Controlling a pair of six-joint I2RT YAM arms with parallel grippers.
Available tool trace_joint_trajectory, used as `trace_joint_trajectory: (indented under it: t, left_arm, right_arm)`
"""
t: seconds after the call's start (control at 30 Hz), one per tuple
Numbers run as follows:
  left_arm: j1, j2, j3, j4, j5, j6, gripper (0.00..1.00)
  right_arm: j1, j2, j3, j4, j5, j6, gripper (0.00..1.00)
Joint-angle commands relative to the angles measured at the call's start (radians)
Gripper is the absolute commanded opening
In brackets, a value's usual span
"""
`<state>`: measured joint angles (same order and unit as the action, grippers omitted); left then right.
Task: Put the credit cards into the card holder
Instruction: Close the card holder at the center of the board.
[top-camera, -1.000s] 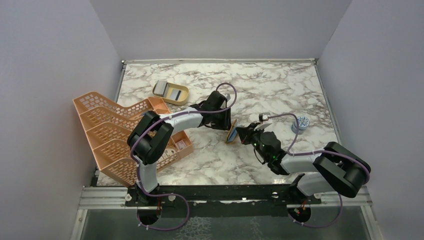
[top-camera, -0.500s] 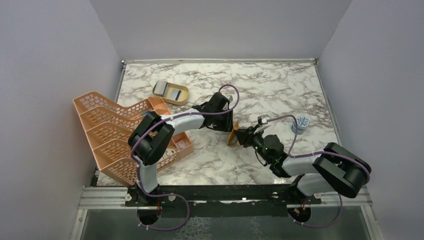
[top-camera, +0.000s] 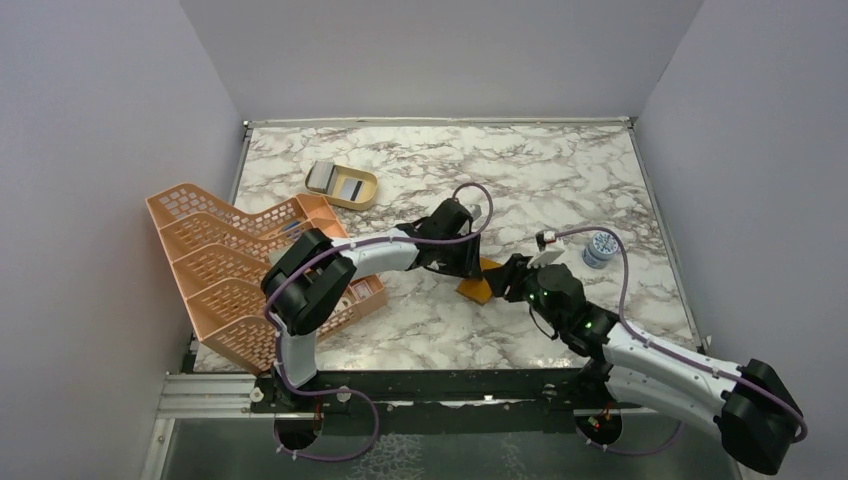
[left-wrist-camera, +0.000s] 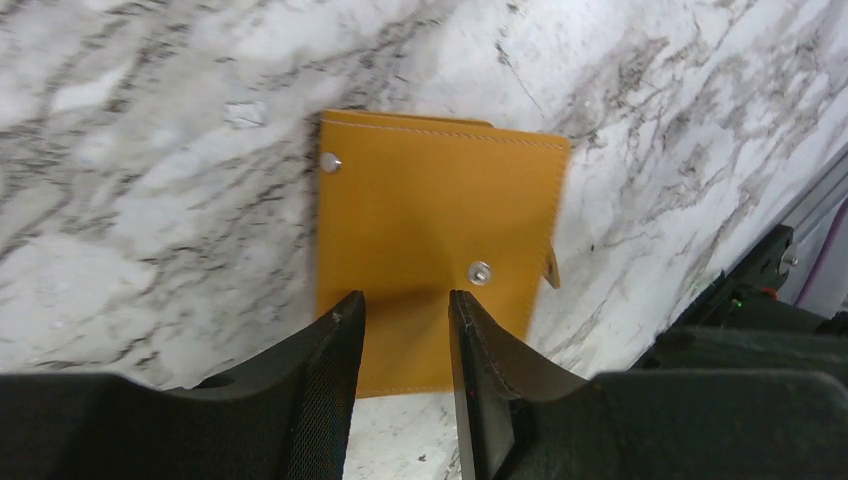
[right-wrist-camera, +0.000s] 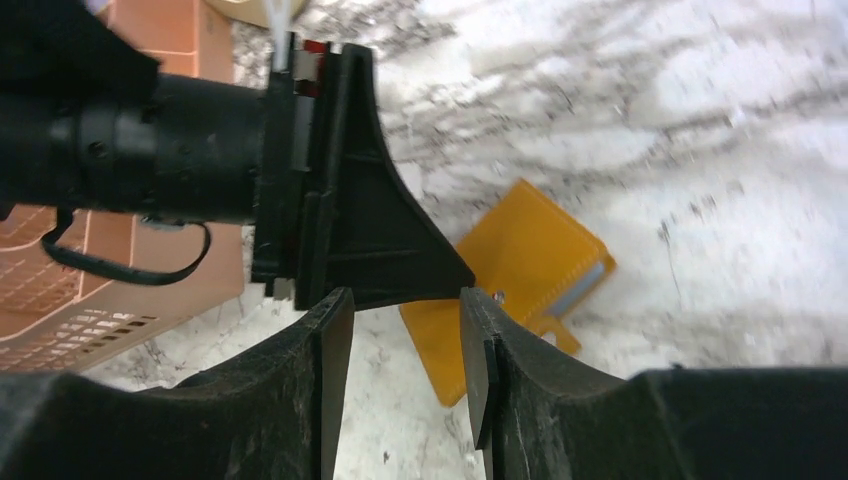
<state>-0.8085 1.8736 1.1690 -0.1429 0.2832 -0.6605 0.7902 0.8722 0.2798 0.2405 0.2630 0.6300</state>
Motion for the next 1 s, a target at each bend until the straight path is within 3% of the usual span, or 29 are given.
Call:
trace_joint_trajectory:
  t: [0.0,0.23,0.37,0.5,0.87,0.97]
  left_arm:
    - [-0.040,-0.036,-0.026,0.047,0.011,-0.023,0.39]
    - [-0.053,-0.003,-0.028,0.014,-0.064,0.012,0.39]
    - [-0.052,-0.003,-0.033,0.006,-0.076,0.007,0.37]
    - [-0.051,-0.043,-0.048,0.014,-0.100,-0.016,0.35]
    - [-0.048,-0.085,0.014,-0.066,-0.192,0.091,0.40]
    - [-0.048,-0.073,0.041,-0.066,-0.169,0.120,0.33]
  right_arm:
    - [0.001,-0.097,0.050,-0.398,0.101,0.220,0.44]
    - [0.001,-0.041,0.132,-0.535,0.145,0.335,0.43]
    - [0.001,0.021,0.129,-0.470,0.110,0.311,0.41]
    - [0.000,0.053,0.113,-0.398,0.091,0.253,0.33]
    - [-0.048,0.062,0.092,-0.302,0.005,0.177,0.34]
    - [-0.102,0.093,0.084,-0.290,-0.065,0.169,0.33]
